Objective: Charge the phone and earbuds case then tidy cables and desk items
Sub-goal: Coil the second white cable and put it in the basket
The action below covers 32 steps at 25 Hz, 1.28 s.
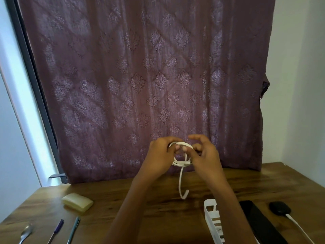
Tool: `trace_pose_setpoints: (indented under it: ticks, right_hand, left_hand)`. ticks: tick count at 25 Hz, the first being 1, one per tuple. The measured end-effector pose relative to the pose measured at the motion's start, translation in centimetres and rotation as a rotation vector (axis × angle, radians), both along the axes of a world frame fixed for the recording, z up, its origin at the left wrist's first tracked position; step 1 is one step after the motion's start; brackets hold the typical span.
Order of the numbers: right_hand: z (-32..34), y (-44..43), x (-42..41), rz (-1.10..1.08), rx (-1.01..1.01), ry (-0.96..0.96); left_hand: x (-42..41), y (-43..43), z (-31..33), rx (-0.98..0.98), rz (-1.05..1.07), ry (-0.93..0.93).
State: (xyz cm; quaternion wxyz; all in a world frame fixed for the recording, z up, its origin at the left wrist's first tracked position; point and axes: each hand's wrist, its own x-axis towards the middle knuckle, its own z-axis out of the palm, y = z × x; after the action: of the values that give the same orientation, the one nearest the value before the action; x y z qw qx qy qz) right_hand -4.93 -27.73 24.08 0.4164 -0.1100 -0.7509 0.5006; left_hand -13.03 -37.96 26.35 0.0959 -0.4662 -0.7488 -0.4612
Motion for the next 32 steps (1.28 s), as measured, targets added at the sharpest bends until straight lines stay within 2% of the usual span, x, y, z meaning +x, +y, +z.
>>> trace_pose_setpoints:
  ticks: [2, 4, 6, 7, 8, 9, 11, 12, 14, 17, 19, 21, 24, 26, 29, 32]
  right_hand:
    - [0.2, 0.5, 0.2, 0.207, -0.365, 0.150]
    - [0.2, 1.2, -0.2, 0.401, -0.704, 0.203]
    - [0.4, 1.5, -0.5, 0.591, -0.964, 0.232]
    - [0.4, 1.6, -0.7, 0.604, -1.006, 0.227]
    - [0.4, 1.7, -1.0, 0.544, -0.943, 0.224]
    - [0.4, 1.7, -1.0, 0.396, -0.775, 0.217]
    - [0.4, 1.9, -0.8, 0.014, -0.325, 0.226]
    - [0.4, 2.0, -0.5, -0.073, -0.182, 0.261]
    - [0.3, 2.0, -0.1, -0.086, -0.021, 0.291]
    - [0.4, 2.0, -0.1, -0.040, 0.131, 0.180]
    - [0.4, 2.1, -0.3, -0.075, 0.235, 0.133]
    - [0.3, 2.4, -0.5, -0.125, 0.299, 0.159]
    - [0.3, 2.8, -0.6, -0.151, 0.361, 0.208]
    - [0.0, 2.6, -0.7, -0.181, 0.426, 0.233]
    - [-0.3, 1.9, -0.8, -0.359, 0.574, 0.268]
    - [0.6, 1.5, -0.1, -0.393, 0.651, 0.251]
  left_hand:
    - [-0.4, 0.0, 0.1, -0.059, -0.041, -0.001]
    - [-0.3, 0.3, 0.2, -0.067, -0.096, -0.069]
    - [0.3, 0.7, 0.4, -0.009, -0.207, -0.262]
    - [0.6, 0.9, 0.3, 0.040, -0.235, -0.372]
    - [0.7, 1.0, 0.3, 0.102, -0.210, -0.457]
    - [0.5, 1.1, 0.4, 0.171, -0.140, -0.512]
    - [0.0, 1.3, 0.3, 0.284, 0.006, -0.550]
    - [0.0, 1.3, 0.3, 0.313, 0.039, -0.554]
    - [0.0, 1.2, 0.3, 0.316, 0.055, -0.549]
    - [0.2, 1.2, 0.4, 0.263, 0.050, -0.582]
    - [0.3, 1.2, 0.7, 0.242, -0.002, -0.708]
    - [0.6, 1.1, 1.2, 0.249, -0.095, -0.844]
    - [0.6, 0.6, 1.7, 0.221, -0.205, -0.905]
    - [0.5, 0.3, 1.9, 0.183, -0.236, -0.899]
    - [0.2, 0.2, 2.1, 0.161, -0.233, -0.850]
    - [0.2, 0.1, 1.9, 0.164, -0.188, -0.658]
